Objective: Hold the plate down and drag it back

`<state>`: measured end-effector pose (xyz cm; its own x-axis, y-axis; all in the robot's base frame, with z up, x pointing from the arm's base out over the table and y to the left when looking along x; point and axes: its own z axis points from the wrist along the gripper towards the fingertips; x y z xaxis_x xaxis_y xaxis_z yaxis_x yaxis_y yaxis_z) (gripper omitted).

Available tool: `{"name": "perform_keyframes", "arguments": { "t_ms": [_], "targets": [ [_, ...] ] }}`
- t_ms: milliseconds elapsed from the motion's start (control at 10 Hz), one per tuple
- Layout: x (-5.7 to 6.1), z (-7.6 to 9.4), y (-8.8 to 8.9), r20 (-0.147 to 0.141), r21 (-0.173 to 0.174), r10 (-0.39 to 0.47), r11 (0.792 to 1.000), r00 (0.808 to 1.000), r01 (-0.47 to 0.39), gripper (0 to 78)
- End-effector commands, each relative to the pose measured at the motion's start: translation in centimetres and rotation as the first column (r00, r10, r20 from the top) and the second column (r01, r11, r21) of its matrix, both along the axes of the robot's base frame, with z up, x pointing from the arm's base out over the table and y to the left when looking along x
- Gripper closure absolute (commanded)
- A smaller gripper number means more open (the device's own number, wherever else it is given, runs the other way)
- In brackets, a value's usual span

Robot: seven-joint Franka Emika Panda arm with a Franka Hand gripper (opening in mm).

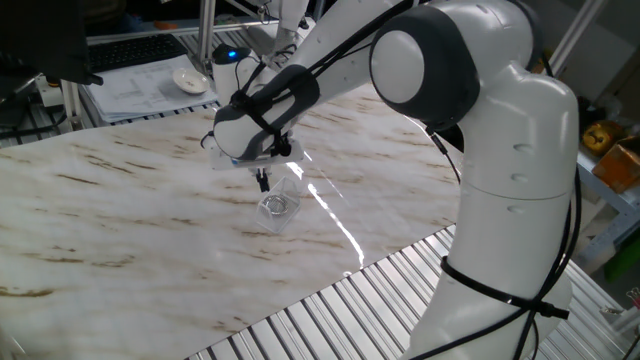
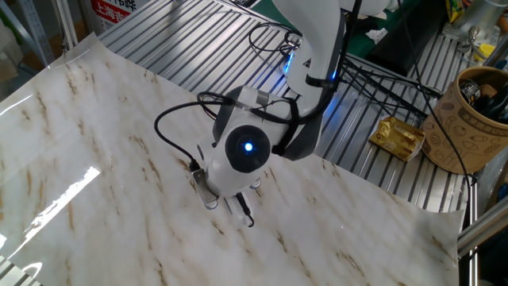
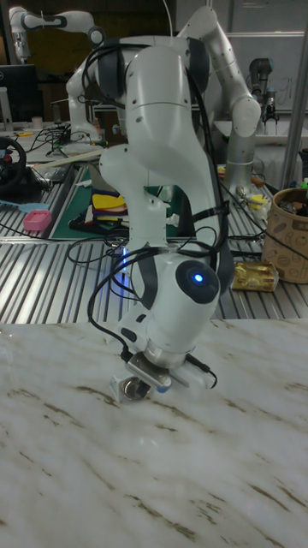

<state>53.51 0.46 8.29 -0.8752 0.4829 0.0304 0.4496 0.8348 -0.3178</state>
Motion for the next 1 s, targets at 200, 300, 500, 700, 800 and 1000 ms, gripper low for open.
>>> {"name": "perform_keyframes", "arguments": {
  "t_ms": [200,300,500,700,800,1000],
  "targets": [
    [-0.17,-0.21,-0.09,-0.035,-0.028,-0.022,0.999,0.999,0.021,77.6],
    [-0.23,-0.22,-0.11,-0.038,-0.032,-0.026,0.999,0.999,0.025,77.6],
    [-0.26,-0.22,-0.12,-0.051,-0.036,-0.036,0.999,0.998,0.034,77.6],
    [-0.33,-0.25,-0.15,-0.068,-0.056,-0.039,0.998,0.997,0.036,77.6],
    [-0.40,-0.29,-0.17,-0.076,-0.066,-0.044,0.997,0.996,0.039,77.6],
    [-0.50,-0.79,-0.20,-0.076,-0.066,-0.050,0.997,0.996,0.045,77.6]
  ]
}}
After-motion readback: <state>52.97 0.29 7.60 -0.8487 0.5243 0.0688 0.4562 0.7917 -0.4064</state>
